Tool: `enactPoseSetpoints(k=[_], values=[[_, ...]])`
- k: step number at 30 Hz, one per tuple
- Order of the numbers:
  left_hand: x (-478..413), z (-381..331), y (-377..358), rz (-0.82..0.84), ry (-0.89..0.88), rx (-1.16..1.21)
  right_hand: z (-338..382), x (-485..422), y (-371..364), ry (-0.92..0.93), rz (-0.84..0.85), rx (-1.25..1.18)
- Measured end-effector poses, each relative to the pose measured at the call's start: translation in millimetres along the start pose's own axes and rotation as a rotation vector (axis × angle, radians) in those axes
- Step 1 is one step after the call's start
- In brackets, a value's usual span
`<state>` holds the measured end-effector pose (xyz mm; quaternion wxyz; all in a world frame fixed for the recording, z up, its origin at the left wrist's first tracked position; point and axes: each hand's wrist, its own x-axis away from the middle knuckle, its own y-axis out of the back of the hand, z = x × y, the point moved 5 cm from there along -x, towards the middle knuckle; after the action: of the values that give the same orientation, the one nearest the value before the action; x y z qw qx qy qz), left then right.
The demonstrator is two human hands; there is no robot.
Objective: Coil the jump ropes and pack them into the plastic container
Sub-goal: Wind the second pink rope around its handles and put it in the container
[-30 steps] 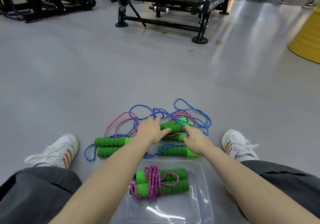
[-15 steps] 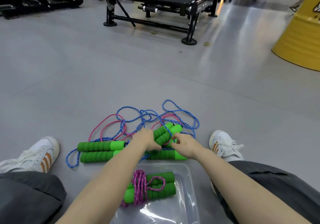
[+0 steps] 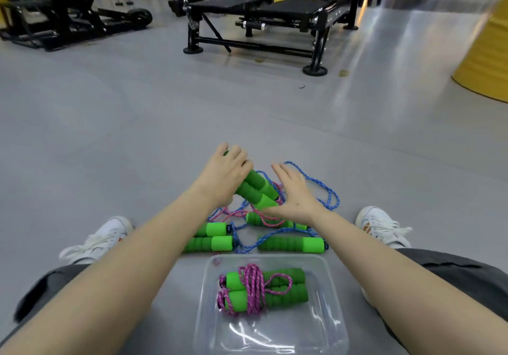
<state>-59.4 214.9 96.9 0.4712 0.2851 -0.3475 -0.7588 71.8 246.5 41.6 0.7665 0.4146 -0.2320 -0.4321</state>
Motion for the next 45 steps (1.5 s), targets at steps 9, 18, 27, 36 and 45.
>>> enactPoseSetpoints(k=[9, 18, 27, 36, 45], values=[[48.4, 56.0, 19.7, -0.311, 0.058, 0.245, 91.7, -15.0, 16.8, 0.156, 0.009, -0.001], [41.9, 62.0, 18.6, -0.251, 0.161, 0.287, 100.0, -14.3, 38.2, 0.12, 0.049, 0.307], [40.2, 73.0, 20.7, 0.388, 0.348, 0.956, 93.7, -9.6, 69.3, 0.12, 0.136, -0.061], [65.4, 57.2, 14.6, 0.879, 0.377, 1.848, 77.5, 5.5, 68.4, -0.043, 0.277, -0.947], [80.6, 64.3, 23.2, 0.946, 0.244, 2.018, 109.9, 9.9, 48.6, 0.091, 0.56, -1.085]])
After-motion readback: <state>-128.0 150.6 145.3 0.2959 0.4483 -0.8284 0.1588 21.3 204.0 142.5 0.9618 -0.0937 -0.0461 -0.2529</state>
